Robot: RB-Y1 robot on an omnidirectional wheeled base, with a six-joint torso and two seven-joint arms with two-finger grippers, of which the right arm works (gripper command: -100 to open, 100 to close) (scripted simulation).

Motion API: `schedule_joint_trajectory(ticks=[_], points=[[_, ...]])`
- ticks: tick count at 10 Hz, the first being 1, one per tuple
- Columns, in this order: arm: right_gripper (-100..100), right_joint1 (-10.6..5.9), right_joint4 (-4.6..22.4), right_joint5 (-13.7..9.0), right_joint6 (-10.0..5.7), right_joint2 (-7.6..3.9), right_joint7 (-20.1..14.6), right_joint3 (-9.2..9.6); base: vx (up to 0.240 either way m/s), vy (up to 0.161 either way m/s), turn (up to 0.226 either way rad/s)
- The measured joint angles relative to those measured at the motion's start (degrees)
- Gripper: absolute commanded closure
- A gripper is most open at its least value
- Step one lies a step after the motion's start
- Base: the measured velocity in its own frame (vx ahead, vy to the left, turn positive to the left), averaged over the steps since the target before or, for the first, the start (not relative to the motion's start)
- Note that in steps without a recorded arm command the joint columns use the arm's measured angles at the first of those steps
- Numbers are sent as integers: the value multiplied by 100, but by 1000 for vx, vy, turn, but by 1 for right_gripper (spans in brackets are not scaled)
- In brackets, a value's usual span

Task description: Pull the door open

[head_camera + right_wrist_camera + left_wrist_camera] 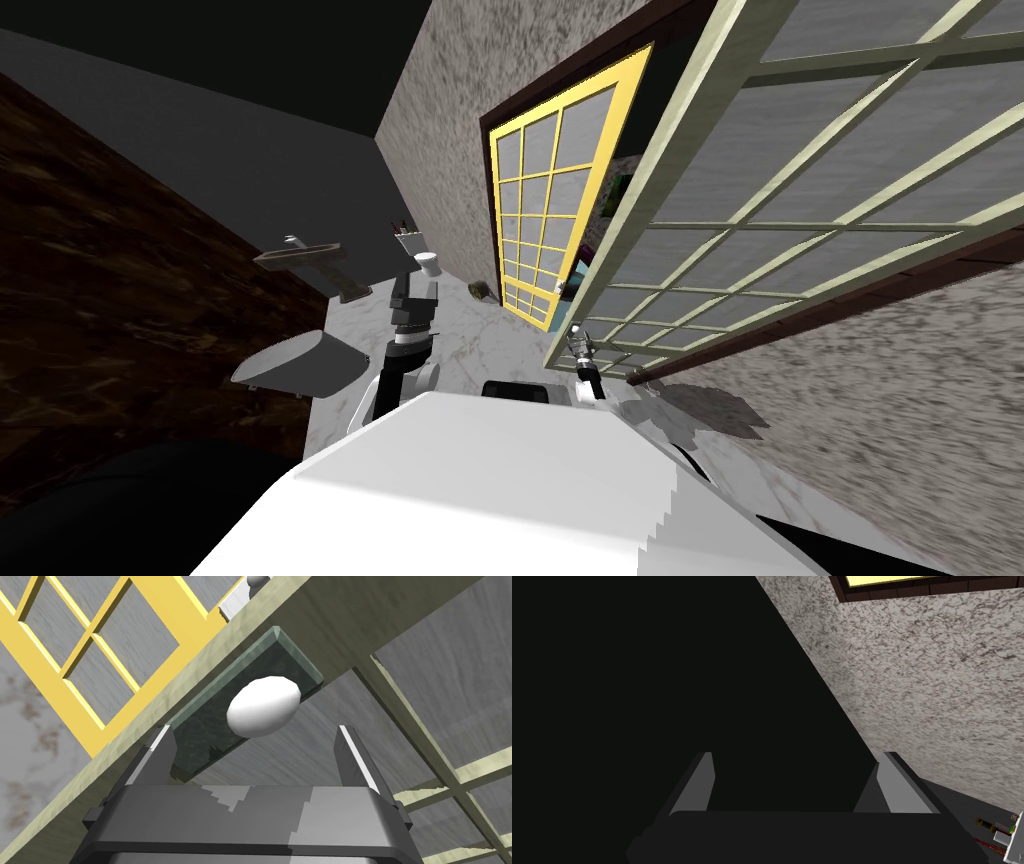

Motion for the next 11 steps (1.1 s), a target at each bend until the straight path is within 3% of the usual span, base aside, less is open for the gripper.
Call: schedule_joint_trajectory(ticks=[11], points=[[-100,-194,156,-414,-24,137,-1609,30,-73,-37,76]])
